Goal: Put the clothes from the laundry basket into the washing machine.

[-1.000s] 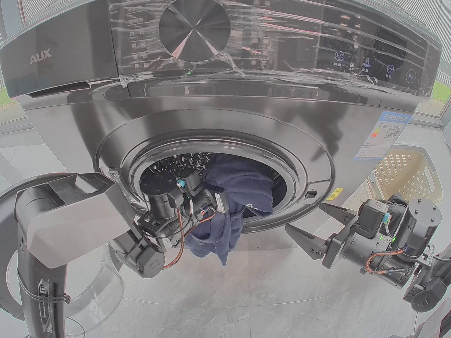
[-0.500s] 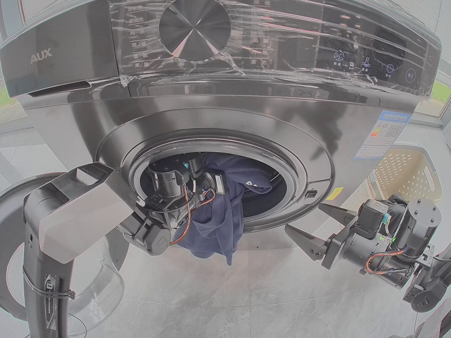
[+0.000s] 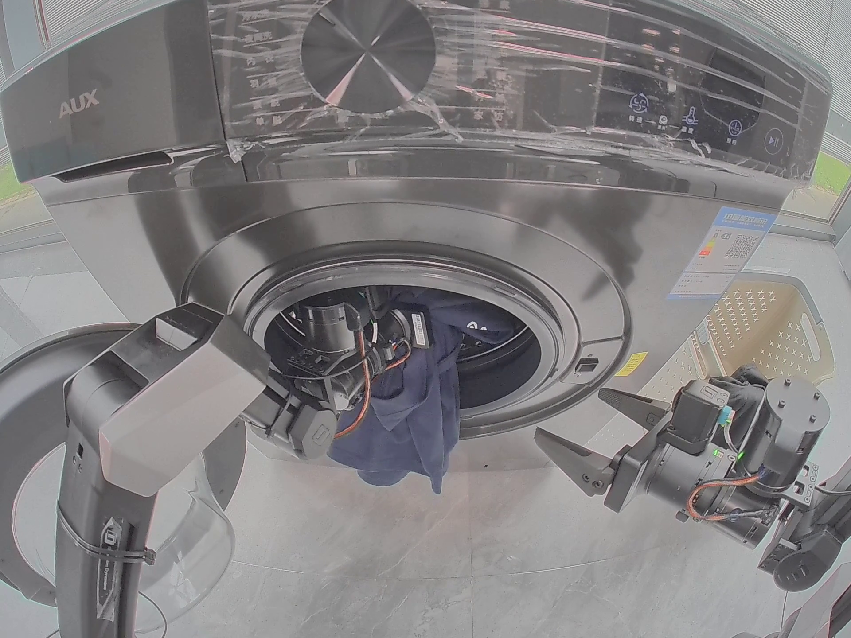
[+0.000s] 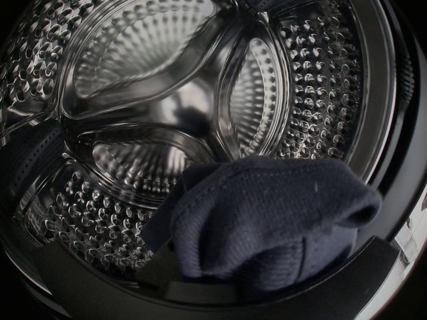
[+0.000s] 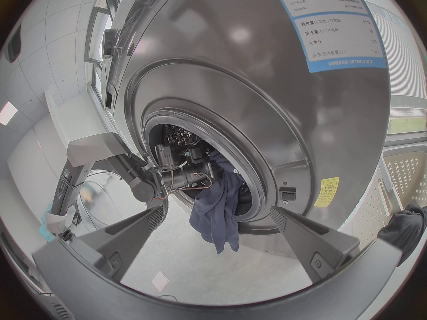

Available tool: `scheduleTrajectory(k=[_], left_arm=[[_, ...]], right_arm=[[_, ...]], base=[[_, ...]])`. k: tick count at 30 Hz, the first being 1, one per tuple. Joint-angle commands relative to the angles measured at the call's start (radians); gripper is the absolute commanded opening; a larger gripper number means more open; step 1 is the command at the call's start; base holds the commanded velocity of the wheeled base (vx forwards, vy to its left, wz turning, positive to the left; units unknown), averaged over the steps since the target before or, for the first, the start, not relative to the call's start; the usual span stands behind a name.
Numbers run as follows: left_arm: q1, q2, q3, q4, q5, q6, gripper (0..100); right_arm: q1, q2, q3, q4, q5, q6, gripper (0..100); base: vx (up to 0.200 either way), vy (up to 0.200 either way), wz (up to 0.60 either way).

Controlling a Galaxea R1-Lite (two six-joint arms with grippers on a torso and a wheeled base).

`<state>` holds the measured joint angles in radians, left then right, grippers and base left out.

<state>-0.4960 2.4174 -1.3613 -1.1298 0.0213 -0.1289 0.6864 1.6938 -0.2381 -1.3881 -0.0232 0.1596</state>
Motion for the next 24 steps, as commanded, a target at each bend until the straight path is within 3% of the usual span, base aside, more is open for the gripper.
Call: scheduleTrajectory(k=[1, 6, 14, 15, 18, 21, 24], left_arm=[[-0.006, 0.066, -0.145, 0.042, 0.035, -0.034, 0], [0.005, 0.114, -0.279, 0.073, 0.131, -0.061, 0], [0.004, 0.100, -0.268, 0.093, 0.135, -0.078, 0], [-0.003, 0.092, -0.256, 0.097, 0.135, -0.092, 100], [-0.009, 0.057, -0.199, 0.122, 0.135, -0.123, 100], [-0.029, -0.021, -0.085, 0.177, 0.124, -0.184, 100], [-0.030, -0.069, 0.001, 0.231, 0.106, -0.198, 100]], right_arm=[[0.015, 0.018, 0.002, -0.002, 0.000, 0.008, 100], [0.018, 0.018, 0.003, -0.002, -0.001, 0.011, 100], [0.018, 0.020, 0.022, -0.028, -0.001, 0.008, 100], [0.019, 0.020, 0.020, -0.028, -0.001, 0.008, 100], [0.019, 0.020, 0.022, -0.028, -0.001, 0.008, 100], [0.019, 0.020, 0.022, -0.028, -0.001, 0.008, 100], [0.019, 0.021, 0.023, -0.028, -0.001, 0.008, 100]], base=[[0.000, 0.000, 0.00], [0.000, 0.000, 0.00], [0.000, 0.000, 0.00], [0.000, 0.000, 0.00], [0.000, 0.000, 0.00], [0.000, 0.000, 0.00], [0.000, 0.000, 0.00]])
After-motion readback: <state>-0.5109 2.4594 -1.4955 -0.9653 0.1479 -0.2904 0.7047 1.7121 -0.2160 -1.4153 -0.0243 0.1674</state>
